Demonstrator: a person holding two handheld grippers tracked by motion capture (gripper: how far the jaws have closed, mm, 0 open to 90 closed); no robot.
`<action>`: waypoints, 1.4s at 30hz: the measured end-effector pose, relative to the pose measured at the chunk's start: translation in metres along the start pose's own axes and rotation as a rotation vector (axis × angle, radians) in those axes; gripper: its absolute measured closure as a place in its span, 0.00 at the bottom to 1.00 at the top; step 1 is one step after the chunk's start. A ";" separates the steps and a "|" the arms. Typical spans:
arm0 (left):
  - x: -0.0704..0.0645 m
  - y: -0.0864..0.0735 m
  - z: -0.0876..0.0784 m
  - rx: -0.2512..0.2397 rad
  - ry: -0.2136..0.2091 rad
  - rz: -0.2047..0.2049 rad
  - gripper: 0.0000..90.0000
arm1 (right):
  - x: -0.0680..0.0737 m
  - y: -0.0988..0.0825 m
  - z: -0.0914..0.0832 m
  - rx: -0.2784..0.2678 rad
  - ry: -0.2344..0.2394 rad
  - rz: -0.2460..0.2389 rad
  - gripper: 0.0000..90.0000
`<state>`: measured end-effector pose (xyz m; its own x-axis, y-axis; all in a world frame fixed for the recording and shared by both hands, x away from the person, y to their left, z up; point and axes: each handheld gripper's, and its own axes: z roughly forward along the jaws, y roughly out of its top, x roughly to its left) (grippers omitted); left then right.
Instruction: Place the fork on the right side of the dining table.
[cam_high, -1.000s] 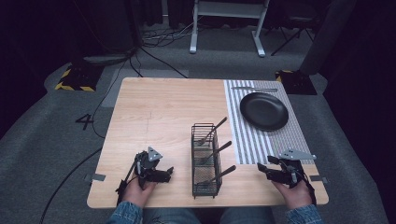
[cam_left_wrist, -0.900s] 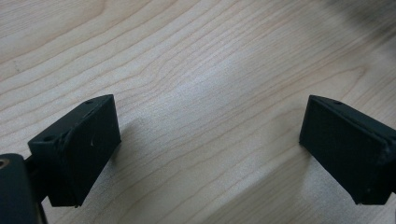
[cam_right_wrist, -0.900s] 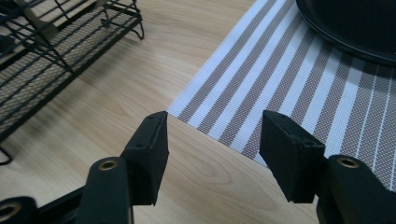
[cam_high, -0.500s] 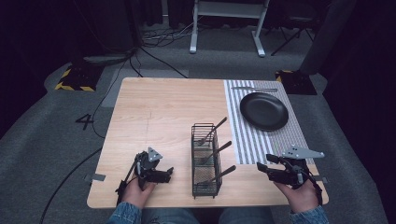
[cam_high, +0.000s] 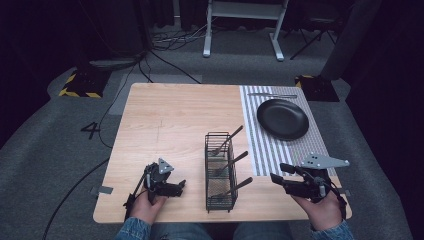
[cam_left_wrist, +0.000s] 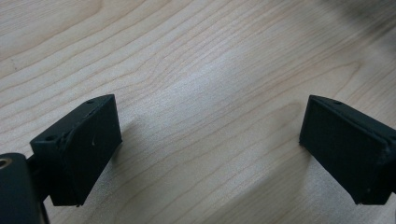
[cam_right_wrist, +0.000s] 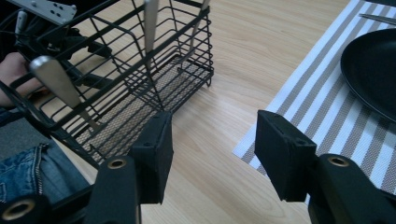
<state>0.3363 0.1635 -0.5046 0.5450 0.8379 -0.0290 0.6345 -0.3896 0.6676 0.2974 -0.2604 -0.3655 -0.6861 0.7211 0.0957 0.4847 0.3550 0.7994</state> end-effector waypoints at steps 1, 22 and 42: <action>0.000 0.000 0.000 0.000 0.000 0.000 0.06 | 0.002 0.001 0.000 0.004 0.001 -0.002 0.53; 0.000 0.000 0.000 -0.001 0.000 0.000 0.06 | 0.047 0.020 -0.008 -0.009 0.116 -0.072 0.57; 0.000 0.000 0.000 0.001 0.001 0.004 0.06 | 0.060 0.026 0.016 0.031 0.195 -0.111 0.71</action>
<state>0.3364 0.1638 -0.5044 0.5466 0.8370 -0.0253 0.6331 -0.3933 0.6667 0.2776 -0.1978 -0.3482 -0.8266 0.5490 0.1236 0.4149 0.4461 0.7930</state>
